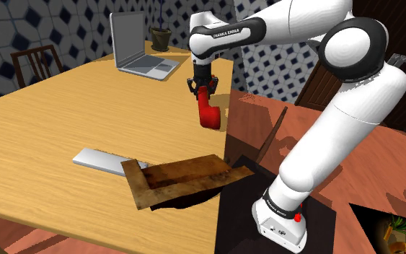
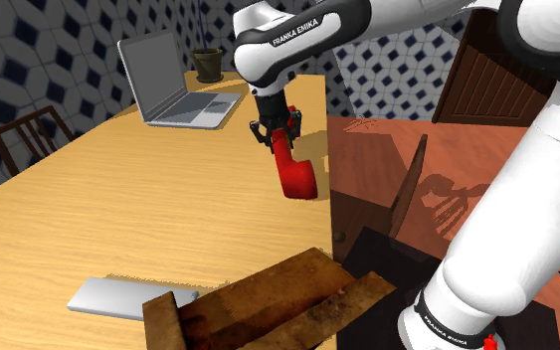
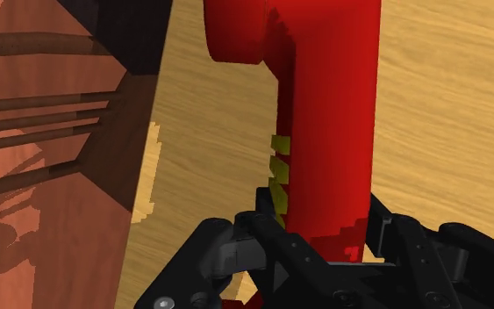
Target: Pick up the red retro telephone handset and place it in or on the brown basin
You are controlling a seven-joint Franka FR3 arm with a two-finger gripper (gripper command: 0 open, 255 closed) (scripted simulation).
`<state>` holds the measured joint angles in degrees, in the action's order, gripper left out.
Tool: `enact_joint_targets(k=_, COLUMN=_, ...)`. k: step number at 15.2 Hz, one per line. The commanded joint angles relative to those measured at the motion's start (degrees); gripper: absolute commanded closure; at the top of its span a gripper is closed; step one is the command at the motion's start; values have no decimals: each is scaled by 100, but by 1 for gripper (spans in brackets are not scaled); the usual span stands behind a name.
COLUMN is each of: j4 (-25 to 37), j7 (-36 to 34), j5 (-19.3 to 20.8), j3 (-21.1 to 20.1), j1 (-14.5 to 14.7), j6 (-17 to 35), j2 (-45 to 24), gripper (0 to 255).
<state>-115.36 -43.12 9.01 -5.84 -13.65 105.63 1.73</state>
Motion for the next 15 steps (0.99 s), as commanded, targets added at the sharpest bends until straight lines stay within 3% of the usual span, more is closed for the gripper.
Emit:
enact_joint_targets(k=1, j4=126, j7=22, j5=-9, j3=-2, j1=2, j6=-145, j2=29, gripper=255)
enact_joint_targets(k=15, j4=1079, j7=172, j5=-48, j3=-11, j1=10, j6=-1195, j2=137, gripper=255)
